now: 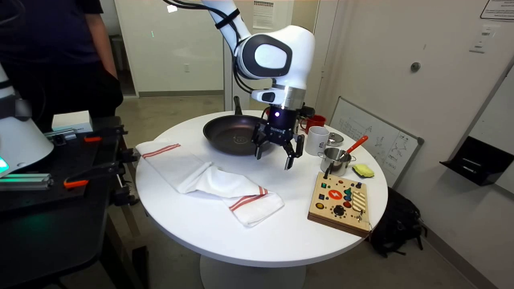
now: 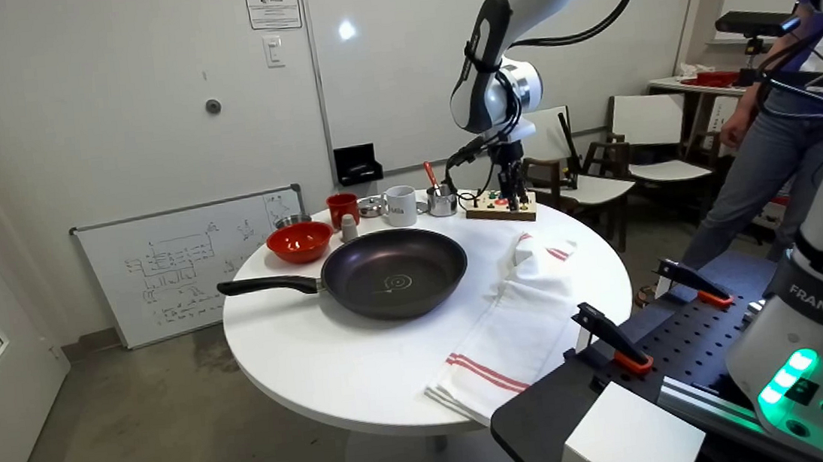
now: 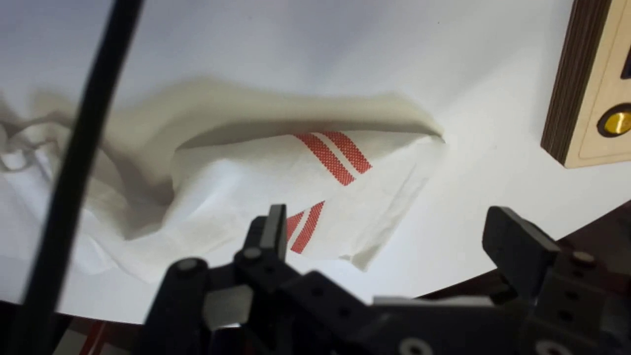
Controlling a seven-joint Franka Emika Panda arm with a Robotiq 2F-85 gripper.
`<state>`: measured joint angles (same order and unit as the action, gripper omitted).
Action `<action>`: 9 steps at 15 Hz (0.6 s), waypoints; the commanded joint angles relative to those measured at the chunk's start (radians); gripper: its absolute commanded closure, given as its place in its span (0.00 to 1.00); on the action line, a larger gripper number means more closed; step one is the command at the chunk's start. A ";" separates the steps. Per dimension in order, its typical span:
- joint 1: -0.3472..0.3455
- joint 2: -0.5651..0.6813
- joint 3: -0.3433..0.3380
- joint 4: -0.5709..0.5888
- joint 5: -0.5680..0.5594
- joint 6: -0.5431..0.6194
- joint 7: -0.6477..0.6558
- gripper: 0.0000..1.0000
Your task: Pick up the kitchen towel and wipe the pan
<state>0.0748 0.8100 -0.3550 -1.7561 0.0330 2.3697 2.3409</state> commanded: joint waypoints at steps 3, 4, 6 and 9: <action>-0.040 -0.011 0.015 0.035 0.014 -0.104 0.165 0.00; -0.059 -0.014 0.030 0.035 0.024 -0.099 0.168 0.00; -0.080 0.003 0.039 0.044 0.060 -0.078 0.242 0.00; -0.088 0.012 0.041 0.034 0.090 -0.041 0.361 0.00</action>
<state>0.0004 0.8101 -0.3248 -1.7295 0.0876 2.3019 2.5858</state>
